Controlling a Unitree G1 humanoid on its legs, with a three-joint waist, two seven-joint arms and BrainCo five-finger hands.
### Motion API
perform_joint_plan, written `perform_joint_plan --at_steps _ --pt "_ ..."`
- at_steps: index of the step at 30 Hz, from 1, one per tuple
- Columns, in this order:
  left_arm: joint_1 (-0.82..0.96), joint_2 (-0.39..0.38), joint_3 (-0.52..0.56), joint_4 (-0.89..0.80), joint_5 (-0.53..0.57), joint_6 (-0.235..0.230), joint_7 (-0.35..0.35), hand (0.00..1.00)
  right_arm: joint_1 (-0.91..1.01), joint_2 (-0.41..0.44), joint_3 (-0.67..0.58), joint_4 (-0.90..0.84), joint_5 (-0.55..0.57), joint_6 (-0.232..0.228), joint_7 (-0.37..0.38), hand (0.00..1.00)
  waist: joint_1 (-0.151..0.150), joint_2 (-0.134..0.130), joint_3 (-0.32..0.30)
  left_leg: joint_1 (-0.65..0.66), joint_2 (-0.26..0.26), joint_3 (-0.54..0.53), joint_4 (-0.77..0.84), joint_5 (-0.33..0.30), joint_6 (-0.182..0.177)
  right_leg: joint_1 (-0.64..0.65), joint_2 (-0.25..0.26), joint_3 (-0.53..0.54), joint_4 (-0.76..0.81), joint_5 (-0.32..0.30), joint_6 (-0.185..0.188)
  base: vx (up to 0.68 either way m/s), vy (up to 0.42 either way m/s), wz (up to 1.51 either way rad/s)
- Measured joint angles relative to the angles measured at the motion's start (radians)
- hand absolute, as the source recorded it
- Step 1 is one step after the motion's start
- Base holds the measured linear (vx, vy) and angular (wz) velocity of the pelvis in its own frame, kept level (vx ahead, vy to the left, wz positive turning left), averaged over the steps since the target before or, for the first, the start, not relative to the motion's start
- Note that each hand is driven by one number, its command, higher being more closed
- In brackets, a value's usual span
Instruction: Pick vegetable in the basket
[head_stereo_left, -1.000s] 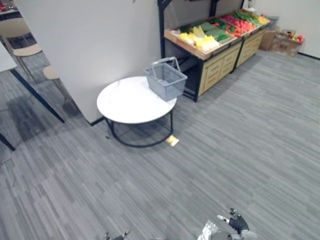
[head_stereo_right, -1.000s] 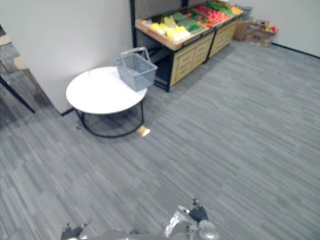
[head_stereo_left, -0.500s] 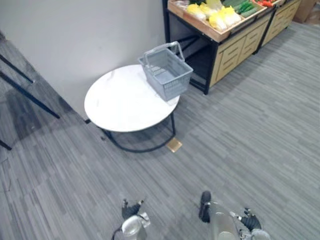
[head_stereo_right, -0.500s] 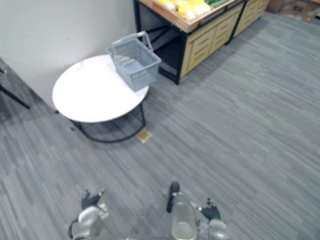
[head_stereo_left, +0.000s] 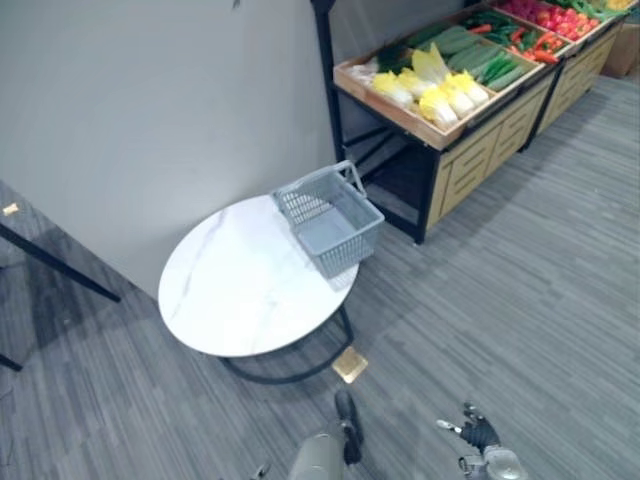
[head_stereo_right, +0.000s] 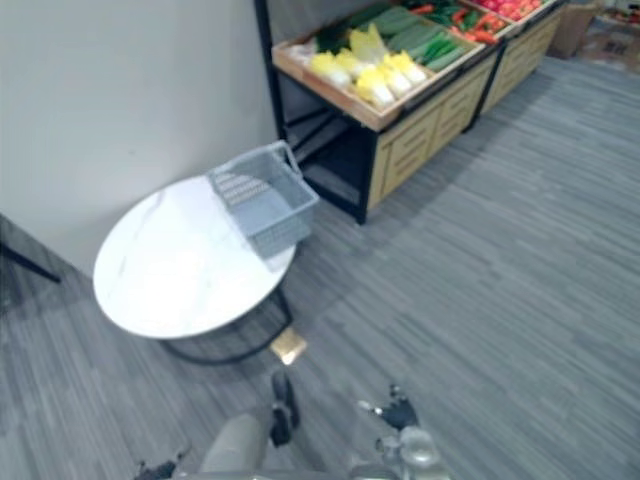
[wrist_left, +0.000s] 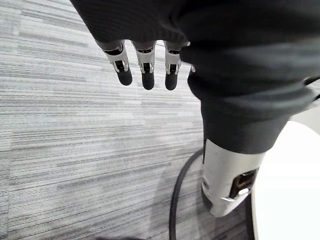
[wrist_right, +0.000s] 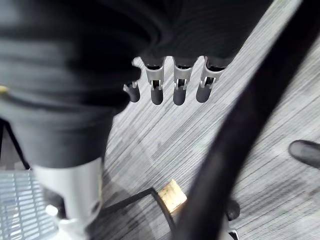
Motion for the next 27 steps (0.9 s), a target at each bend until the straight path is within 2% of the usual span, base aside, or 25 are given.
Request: perform_joint_plan --at_steps 1,2,3,4,5,6,7,8,9,10,11,13,14,15,16,17,18,20,21,22,23,24,25,26,27 --pt "0.005 0.001 0.004 0.0 0.0 0.003 0.0 0.0 0.003 0.002 0.006 -0.003 0.0 -0.003 0.004 0.0 0.005 -0.004 -0.013 0.002 -0.011 -0.002 0.003 0.05 0.044 0.0 -0.019 0.005 0.032 -0.023 0.015 0.64 0.242 -0.04" --pt "0.007 0.003 0.005 0.008 0.0 0.006 0.004 0.0 0.006 -0.003 0.017 -0.004 0.0 -0.008 0.008 0.0 0.015 -0.013 -0.022 0.03 -0.046 -0.011 -0.015 0.095 0.088 -0.042 -0.065 0.022 0.176 -0.041 0.026 0.5 0.207 -0.02" --pt "0.008 0.009 0.004 0.011 0.0 0.006 0.006 0.0 0.005 -0.003 0.025 -0.006 -0.001 -0.013 0.011 0.0 0.016 -0.025 -0.03 0.067 -0.073 -0.004 -0.045 0.099 0.086 -0.107 -0.105 0.041 0.355 -0.036 0.034 0.7 0.33 0.1" --pt "0.01 0.023 0.004 0.013 0.0 0.007 0.012 0.0 0.007 0.007 0.031 -0.016 -0.003 -0.017 0.018 0.0 0.01 -0.055 -0.034 0.125 -0.108 0.009 -0.068 0.102 0.091 -0.194 -0.17 0.061 0.606 0.028 0.038 0.57 0.282 0.16" --pt "0.008 0.034 0.003 0.014 0.0 0.008 0.016 0.0 0.009 0.016 0.043 -0.019 -0.008 -0.018 0.021 0.0 0.008 -0.075 -0.037 0.155 -0.13 0.008 -0.072 0.082 0.098 -0.228 -0.203 0.076 0.718 0.074 0.035 0.68 0.285 0.31" --pt "-0.001 0.049 -0.012 0.016 0.0 0.013 0.028 0.0 0.016 0.029 0.05 -0.024 -0.011 -0.02 0.028 0.0 0.001 -0.091 -0.039 0.215 -0.154 -0.012 -0.072 0.043 0.092 -0.287 -0.251 0.079 0.908 0.118 0.024 0.45 0.144 0.36" --pt "-0.014 0.051 -0.022 0.015 0.0 0.015 0.034 0.0 0.024 0.032 0.051 -0.03 -0.011 -0.022 0.03 0.0 -0.007 -0.089 -0.04 0.263 -0.162 -0.036 -0.07 0.027 0.091 -0.316 -0.271 0.058 0.991 0.112 0.013 0.63 0.154 0.65" --pt "-0.03 0.052 -0.036 0.009 0.0 0.015 0.038 0.0 0.033 0.032 0.054 -0.042 -0.011 -0.024 0.031 0.0 -0.026 -0.072 -0.044 0.308 -0.163 -0.074 -0.076 0.002 0.085 -0.352 -0.281 0.02 1.034 0.094 -0.007 0.5 0.093 0.79" --pt "-0.044 0.05 -0.042 -0.009 0.0 0.014 0.039 0.0 0.04 0.031 0.054 -0.057 -0.011 -0.024 0.031 0.0 -0.033 -0.069 -0.048 0.334 -0.163 -0.102 -0.082 -0.01 0.081 -0.39 -0.283 0.006 1.026 0.08 -0.023 0.58 0.063 1.01" --pt "-0.07 0.047 -0.054 -0.033 -0.001 0.013 0.04 0.0 0.042 0.031 0.054 -0.074 -0.011 -0.027 0.033 0.0 -0.039 -0.069 -0.045 0.367 -0.163 -0.136 -0.094 -0.015 0.072 -0.429 -0.283 -0.008 0.976 0.055 -0.005 0.36 -0.002 0.88" --pt "-0.079 0.045 -0.059 -0.048 -0.001 0.013 0.04 0.0 0.048 0.031 0.054 -0.075 -0.011 -0.029 0.037 0.0 -0.042 -0.068 -0.045 0.378 -0.162 -0.158 -0.093 -0.02 0.065 -0.449 -0.281 -0.008 0.931 0.047 -0.005 0.43 -0.039 0.87" --pt "-0.098 0.033 -0.074 -0.089 -0.005 0.012 0.041 0.0 0.045 0.028 0.051 -0.079 -0.009 -0.038 0.049 0.0 -0.046 -0.069 -0.044 0.416 -0.158 -0.217 -0.093 -0.038 0.036 -0.497 -0.268 0.032 0.716 0.05 -0.001 0.44 -0.115 0.87" --pt "-0.1 0.017 -0.076 -0.103 -0.009 0.011 0.045 0.0 0.043 0.031 0.052 -0.08 -0.008 -0.041 0.053 0.0 -0.046 -0.068 -0.043 0.431 -0.149 -0.242 -0.093 -0.054 0.018 -0.504 -0.246 0.077 0.545 0.065 0.021 0.36 -0.15 0.78" --pt "-0.1 0.015 -0.076 -0.11 -0.009 0.011 0.05 0.0 0.042 0.032 0.054 -0.081 -0.007 -0.043 0.054 0.0 -0.046 -0.066 -0.044 0.432 -0.143 -0.257 -0.092 -0.066 0.013 -0.502 -0.232 0.107 0.446 0.078 0.032 0.29 -0.182 0.77" --pt "-0.1 0.016 -0.076 -0.123 -0.01 0.008 0.053 0.0 0.041 0.039 0.054 -0.081 -0.006 -0.043 0.055 0.0 -0.044 -0.072 -0.042 0.431 -0.137 -0.29 -0.081 -0.095 0.01 -0.505 -0.212 0.172 0.294 0.105 0.072 0.21 -0.174 0.61" --pt "-0.1 0.016 -0.076 -0.124 -0.01 0.006 0.053 0.0 0.041 0.042 0.055 -0.081 -0.005 -0.043 0.057 0.0 -0.041 -0.078 -0.042 0.427 -0.138 -0.306 -0.07 -0.106 0.002 -0.506 -0.21 0.2 0.245 0.124 0.079 0.26 -0.273 0.83" --pt "-0.101 0.016 -0.075 -0.126 -0.011 0.005 0.057 0.0 0.046 0.045 0.055 -0.081 0.0 -0.043 0.063 0.0 -0.038 -0.088 -0.044 0.413 -0.137 -0.347 -0.027 -0.147 -0.012 -0.502 -0.209 0.258 0.172 0.162 0.086 0.28 -0.359 0.9" --pt "-0.082 0.019 -0.075 -0.142 -0.012 0.004 0.066 0.0 0.055 0.046 0.07 -0.077 0.001 -0.041 0.071 0.0 -0.03 -0.113 -0.046 0.403 -0.139 -0.408 0.034 -0.201 -0.037 -0.472 -0.222 0.255 0.149 0.169 0.084 0.33 -0.489 0.99" --pt "-0.074 0.025 -0.072 -0.143 -0.013 0.006 0.069 0.0 0.057 0.042 0.085 -0.068 0.0 -0.04 0.075 0.0 -0.024 -0.125 -0.056 0.393 -0.129 -0.454 0.064 -0.233 -0.066 -0.458 -0.226 0.208 0.159 0.255 0.089 0.3 -0.505 0.99" --pt "-0.065 0.009 -0.07 -0.142 -0.014 0.006 0.069 0.0 0.052 0.029 0.088 -0.061 0.001 -0.04 0.075 0.0 -0.024 -0.097 -0.066 0.38 -0.09 -0.482 0.076 -0.247 -0.08 -0.453 -0.201 0.163 0.169 0.271 0.075 0.37 -0.589 1.08" --pt "-0.051 -0.017 -0.07 -0.142 -0.019 0.005 0.07 0.0 0.044 0.013 0.094 -0.058 0.001 -0.038 0.075 0.0 -0.021 -0.056 -0.08 0.354 -0.029 -0.513 0.085 -0.257 -0.097 -0.443 -0.151 0.108 0.148 0.261 0.046 0.25 -0.345 0.79" --pt "-0.044 -0.02 -0.075 -0.133 -0.023 0.007 0.072 0.0 0.042 0.005 0.094 -0.058 0.001 -0.038 0.075 0.0 -0.021 -0.035 -0.084 0.341 -0.006 -0.527 0.084 -0.255 -0.106 -0.438 -0.132 0.078 0.14 0.265 0.035 0.3 -0.394 0.94" --pt "-0.043 -0.021 -0.066 -0.127 -0.042 0.007 0.073 0.0 0.025 -0.007 0.092 -0.057 0.002 -0.038 0.075 0.0 -0.032 -0.013 -0.087 0.323 0.033 -0.526 0.078 -0.229 -0.146 -0.421 -0.108 0.017 0.128 0.264 0.015 0.32 -0.384 1.17" --pt "-0.051 -0.023 -0.045 -0.127 -0.054 0.005 0.078 0.0 0.025 -0.014 0.086 -0.047 0.002 -0.038 0.074 0.0 -0.037 -0.011 -0.082 0.32 0.052 -0.5 0.067 -0.19 -0.17 -0.391 -0.103 -0.04 0.115 0.253 -0.004 0.29 -0.363 1.24" --pt "-0.055 -0.024 -0.038 -0.124 -0.057 0.005 0.08 0.0 0.025 -0.016 0.082 -0.034 0.002 -0.037 0.073 0.0 -0.036 -0.017 -0.078 0.321 0.056 -0.483 0.063 -0.166 -0.174 -0.373 -0.105 -0.062 0.11 0.249 -0.01 0.22 -0.317 1.3"
